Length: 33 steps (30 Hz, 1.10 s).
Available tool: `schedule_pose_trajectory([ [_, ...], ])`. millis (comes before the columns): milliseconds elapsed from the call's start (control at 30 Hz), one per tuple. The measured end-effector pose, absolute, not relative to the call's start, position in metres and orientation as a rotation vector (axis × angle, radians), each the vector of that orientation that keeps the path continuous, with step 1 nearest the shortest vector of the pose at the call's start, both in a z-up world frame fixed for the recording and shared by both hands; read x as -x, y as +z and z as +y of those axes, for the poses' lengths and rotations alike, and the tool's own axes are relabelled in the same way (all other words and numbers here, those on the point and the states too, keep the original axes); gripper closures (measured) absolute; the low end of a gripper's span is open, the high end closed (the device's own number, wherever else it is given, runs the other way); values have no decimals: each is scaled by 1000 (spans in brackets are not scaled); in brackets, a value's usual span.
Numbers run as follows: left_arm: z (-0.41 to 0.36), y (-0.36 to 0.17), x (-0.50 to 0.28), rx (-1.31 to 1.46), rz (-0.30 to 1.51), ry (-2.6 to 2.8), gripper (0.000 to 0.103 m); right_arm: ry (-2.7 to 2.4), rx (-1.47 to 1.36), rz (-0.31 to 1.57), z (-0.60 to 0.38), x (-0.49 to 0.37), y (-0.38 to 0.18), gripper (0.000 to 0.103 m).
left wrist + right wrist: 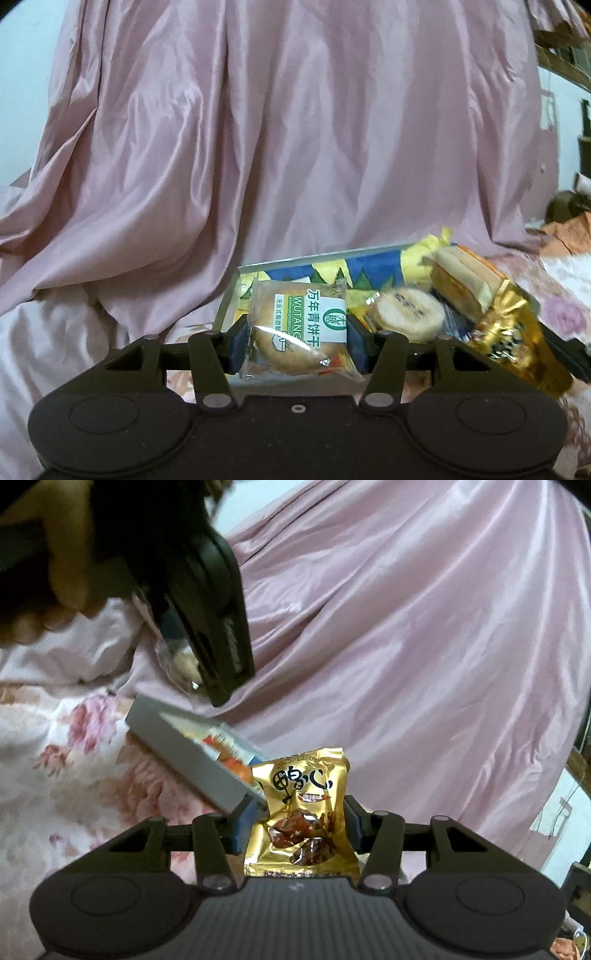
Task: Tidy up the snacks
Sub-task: 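Carry the pastry pack and duck-snack pack over the grey tray with both grippers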
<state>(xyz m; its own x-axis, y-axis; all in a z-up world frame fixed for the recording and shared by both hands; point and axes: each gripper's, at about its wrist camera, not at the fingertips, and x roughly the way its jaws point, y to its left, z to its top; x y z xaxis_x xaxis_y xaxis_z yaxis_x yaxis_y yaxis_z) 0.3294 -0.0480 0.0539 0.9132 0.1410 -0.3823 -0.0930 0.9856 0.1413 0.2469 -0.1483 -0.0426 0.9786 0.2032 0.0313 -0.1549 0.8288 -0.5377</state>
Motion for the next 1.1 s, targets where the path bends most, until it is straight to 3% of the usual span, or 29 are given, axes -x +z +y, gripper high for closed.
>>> schedule_pose_trajectory([
  [400, -15, 61, -394, -84, 386, 197, 48, 147, 353, -233, -155, -303, -22, 48],
  [1100, 5, 20, -431, -12, 583, 267, 47, 307, 155, -10, -154, -375, -18, 47],
])
